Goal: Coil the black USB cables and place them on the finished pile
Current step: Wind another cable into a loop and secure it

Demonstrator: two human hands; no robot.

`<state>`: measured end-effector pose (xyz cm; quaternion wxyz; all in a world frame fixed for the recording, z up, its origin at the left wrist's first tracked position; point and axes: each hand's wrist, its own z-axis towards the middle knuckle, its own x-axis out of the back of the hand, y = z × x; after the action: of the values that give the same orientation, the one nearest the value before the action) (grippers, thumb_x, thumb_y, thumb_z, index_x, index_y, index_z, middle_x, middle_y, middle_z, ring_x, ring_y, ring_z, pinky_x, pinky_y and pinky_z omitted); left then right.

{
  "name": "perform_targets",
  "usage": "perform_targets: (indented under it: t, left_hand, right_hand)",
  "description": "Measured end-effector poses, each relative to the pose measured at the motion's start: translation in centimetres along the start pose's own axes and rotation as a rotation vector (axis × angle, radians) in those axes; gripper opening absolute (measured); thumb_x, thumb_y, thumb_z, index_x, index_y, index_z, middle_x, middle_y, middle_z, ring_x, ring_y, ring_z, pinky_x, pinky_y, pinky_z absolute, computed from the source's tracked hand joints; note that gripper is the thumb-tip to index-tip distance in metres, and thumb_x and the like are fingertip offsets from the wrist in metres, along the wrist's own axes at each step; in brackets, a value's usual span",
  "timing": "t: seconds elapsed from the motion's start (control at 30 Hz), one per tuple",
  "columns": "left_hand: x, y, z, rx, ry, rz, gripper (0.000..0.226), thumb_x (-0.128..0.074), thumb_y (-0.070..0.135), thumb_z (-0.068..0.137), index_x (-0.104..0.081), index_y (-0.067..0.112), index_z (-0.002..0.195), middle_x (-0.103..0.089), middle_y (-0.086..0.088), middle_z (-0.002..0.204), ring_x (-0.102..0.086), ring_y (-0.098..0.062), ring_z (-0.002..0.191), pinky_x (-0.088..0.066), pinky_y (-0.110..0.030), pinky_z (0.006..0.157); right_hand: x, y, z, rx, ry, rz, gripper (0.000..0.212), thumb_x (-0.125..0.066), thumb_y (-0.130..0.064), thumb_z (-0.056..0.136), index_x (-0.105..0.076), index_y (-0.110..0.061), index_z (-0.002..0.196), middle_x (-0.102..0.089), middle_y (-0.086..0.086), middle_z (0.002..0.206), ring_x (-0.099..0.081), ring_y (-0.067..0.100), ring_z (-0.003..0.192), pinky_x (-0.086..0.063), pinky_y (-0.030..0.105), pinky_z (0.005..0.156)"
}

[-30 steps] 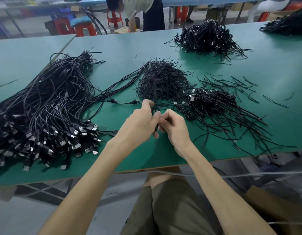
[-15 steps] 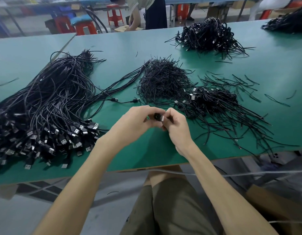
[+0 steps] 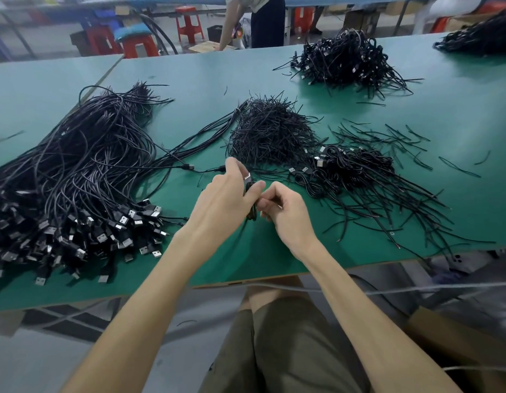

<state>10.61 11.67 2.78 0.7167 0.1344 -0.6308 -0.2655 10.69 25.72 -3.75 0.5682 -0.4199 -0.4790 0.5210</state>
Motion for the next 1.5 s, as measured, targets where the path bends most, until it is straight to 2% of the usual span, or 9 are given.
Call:
perform_targets:
  t: [0.1, 0.27, 0.43, 0.53, 0.7, 1.0, 1.1, 1.27, 1.5]
  left_hand:
    - [0.2, -0.2, 0.2, -0.114, -0.117, -0.260, 0.014, -0.043, 0.026, 0.107, -0.049, 0.030, 0.119, -0.068, 0.001, 0.070, -0.063, -0.023, 0.053, -0.052, -0.034, 0.059]
    - [0.0, -1.2, 0.4, -0.116, -0.234, -0.439, 0.034, -0.044, -0.003, 0.104, -0.058, 0.008, 0.133, -0.071, 0.007, 0.074, -0.064, -0.016, 0.053, -0.051, -0.025, 0.057]
    - [0.2, -1.2, 0.6, -0.102, -0.213, -0.082, 0.033, -0.072, 0.030, 0.094, -0.066, 0.023, 0.125, -0.075, 0.007, 0.096, -0.069, -0.016, 0.075, -0.053, -0.036, 0.075]
    - [0.4, -1.0, 0.3, -0.148, -0.065, 0.282, 0.036, -0.060, 0.062, 0.091, -0.059, 0.025, 0.093, -0.061, 0.011, 0.084, -0.056, -0.021, 0.079, -0.035, -0.035, 0.061]
    - [0.0, -0.8, -0.1, -0.164, -0.061, 0.264, 0.050, -0.041, 0.061, 0.100, -0.048, 0.021, 0.072, -0.056, 0.004, 0.073, -0.054, -0.025, 0.073, -0.035, -0.037, 0.059]
    - [-0.7, -1.0, 0.7, 0.273, -0.321, -0.468, 0.049, -0.043, 0.032, 0.107, -0.055, 0.007, 0.067, -0.046, 0.004, 0.042, -0.046, -0.018, 0.033, -0.033, -0.021, 0.038]
    - [-0.2, -2.1, 0.6, 0.175, -0.296, -0.342, 0.053, -0.045, 0.040, 0.107, -0.057, 0.007, 0.067, -0.053, -0.002, 0.042, -0.050, -0.017, 0.037, -0.038, -0.023, 0.044]
    - [1.9, -3.6, 1.2, -0.029, -0.362, -0.182, 0.055, -0.048, 0.051, 0.103, -0.060, 0.010, 0.067, -0.058, 0.004, 0.045, -0.050, -0.009, 0.036, -0.035, -0.016, 0.042]
    - [0.6, -4.0, 1.4, 0.019, -0.252, -0.446, 0.050, -0.043, 0.039, 0.109, -0.065, 0.012, 0.074, -0.067, 0.002, 0.061, -0.063, -0.020, 0.049, -0.043, -0.026, 0.048]
  right_hand:
    - [0.4, 0.0, 0.0, -0.009, 0.049, 0.071, 0.024, -0.057, 0.007, 0.094, -0.052, -0.008, 0.075, -0.057, 0.000, 0.066, -0.045, 0.012, 0.060, -0.039, 0.032, 0.061]
    - [0.5, 0.3, 0.1, -0.018, 0.073, 0.167, 0.020, -0.056, 0.007, 0.095, -0.054, -0.002, 0.078, -0.061, -0.005, 0.062, -0.048, 0.014, 0.061, -0.039, 0.023, 0.056]
    - [0.6, 0.5, 0.2, -0.028, 0.088, 0.135, 0.023, -0.058, 0.006, 0.095, -0.054, -0.008, 0.076, -0.057, -0.007, 0.060, -0.046, 0.012, 0.057, -0.039, 0.027, 0.055]
    - [0.4, 0.6, 0.2, -0.061, 0.076, 0.091, 0.030, -0.054, 0.009, 0.092, -0.052, -0.014, 0.073, -0.055, -0.009, 0.058, -0.047, 0.012, 0.057, -0.040, 0.029, 0.058]
    - [0.4, 0.4, 0.1, -0.055, 0.057, 0.092, 0.023, -0.060, 0.001, 0.096, -0.053, -0.007, 0.076, -0.055, -0.006, 0.059, -0.046, 0.016, 0.061, -0.041, 0.032, 0.059]
    - [0.2, 0.4, -0.1, -0.021, 0.082, 0.036, 0.020, -0.066, 0.004, 0.091, -0.058, -0.007, 0.077, -0.058, -0.002, 0.066, -0.047, 0.014, 0.061, -0.040, 0.033, 0.061]
    - [-0.2, -0.4, -0.4, 0.070, 0.057, -0.098, 0.015, -0.069, -0.003, 0.092, -0.064, -0.018, 0.093, -0.064, -0.006, 0.091, -0.057, 0.011, 0.074, -0.044, 0.030, 0.070]
    - [0.8, -1.7, -1.3, 0.413, -0.025, -0.555, 0.061, -0.076, -0.013, 0.087, -0.054, -0.033, 0.140, -0.040, -0.013, 0.151, -0.037, 0.015, 0.137, -0.030, 0.030, 0.114]
    - [4.2, -4.3, -0.5, 0.616, 0.149, -0.895, 0.025, -0.077, -0.038, 0.082, -0.075, -0.018, 0.097, -0.070, -0.006, 0.092, -0.058, 0.022, 0.100, -0.026, 0.038, 0.096]
